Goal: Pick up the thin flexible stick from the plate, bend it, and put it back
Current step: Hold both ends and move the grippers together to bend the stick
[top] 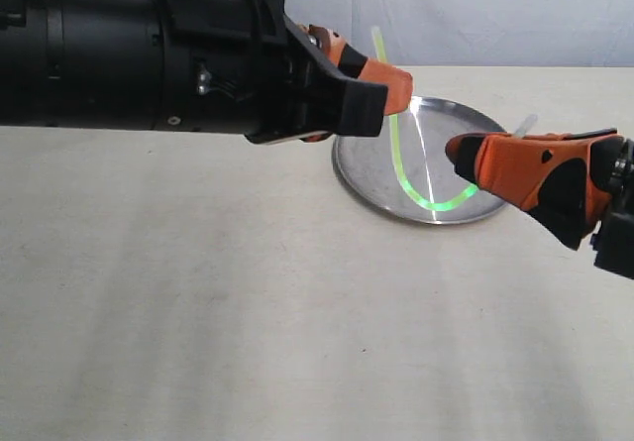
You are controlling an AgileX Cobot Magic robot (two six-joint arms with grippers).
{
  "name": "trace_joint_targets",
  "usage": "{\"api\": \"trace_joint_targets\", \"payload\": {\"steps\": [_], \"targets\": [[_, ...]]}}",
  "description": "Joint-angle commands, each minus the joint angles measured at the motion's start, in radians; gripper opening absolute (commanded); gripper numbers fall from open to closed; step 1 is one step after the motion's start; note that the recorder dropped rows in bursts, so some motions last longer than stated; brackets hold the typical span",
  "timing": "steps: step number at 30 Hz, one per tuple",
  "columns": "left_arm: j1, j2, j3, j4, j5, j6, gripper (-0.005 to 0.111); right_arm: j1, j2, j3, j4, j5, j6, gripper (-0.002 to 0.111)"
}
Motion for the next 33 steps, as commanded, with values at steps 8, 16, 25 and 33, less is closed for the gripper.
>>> {"api": "trace_joint_targets", "payload": {"steps": [8,16,25,33], "targets": [[-0.004,0.018,-0.001,-0.004,0.112,0.007,0.000,0.005,0.066,-0.003,0.034,0.116,-0.152,-0.001],[-0.004,0.018,-0.001,0.005,0.126,0.010,0.000,0.005,0.066,-0.003,0.018,0.122,-0.209,-0.001],[-0.004,0.018,-0.001,0.007,0.139,0.018,0.000,0.006,0.066,-0.003,-0.009,0.138,-0.273,-0.001],[-0.004,0.018,-0.001,0.009,0.142,0.018,0.000,0.006,0.066,-0.003,-0.030,0.162,-0.348,-0.001]]}}
